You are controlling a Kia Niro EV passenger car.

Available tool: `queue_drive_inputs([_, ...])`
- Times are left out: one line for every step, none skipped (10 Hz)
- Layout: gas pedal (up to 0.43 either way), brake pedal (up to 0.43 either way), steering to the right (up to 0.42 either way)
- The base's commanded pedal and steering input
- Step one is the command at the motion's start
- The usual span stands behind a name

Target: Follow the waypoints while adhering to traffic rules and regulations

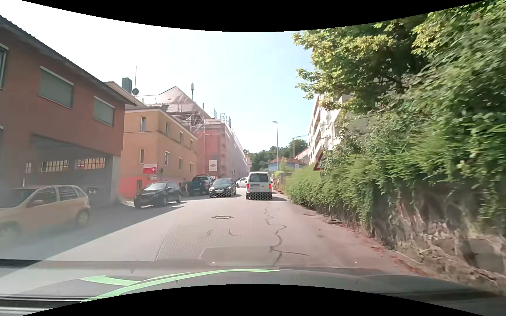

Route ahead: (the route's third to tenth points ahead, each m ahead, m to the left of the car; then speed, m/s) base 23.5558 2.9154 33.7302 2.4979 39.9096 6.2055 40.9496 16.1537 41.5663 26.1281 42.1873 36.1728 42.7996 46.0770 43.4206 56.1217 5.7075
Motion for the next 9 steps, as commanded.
queue_drive_inputs([0.0,0.0,0.031])
queue_drive_inputs([0.0,0.0,0.023])
queue_drive_inputs([0.0,0.0,0.019])
queue_drive_inputs([0.0,0.0,0.014])
queue_drive_inputs([0.0,0.0,0.011])
queue_drive_inputs([0.0,0.0,0.011])
queue_drive_inputs([0.0,0.0,0.009])
queue_drive_inputs([0.008,0.0,0.007])
queue_drive_inputs([0.008,0.0,0.005])
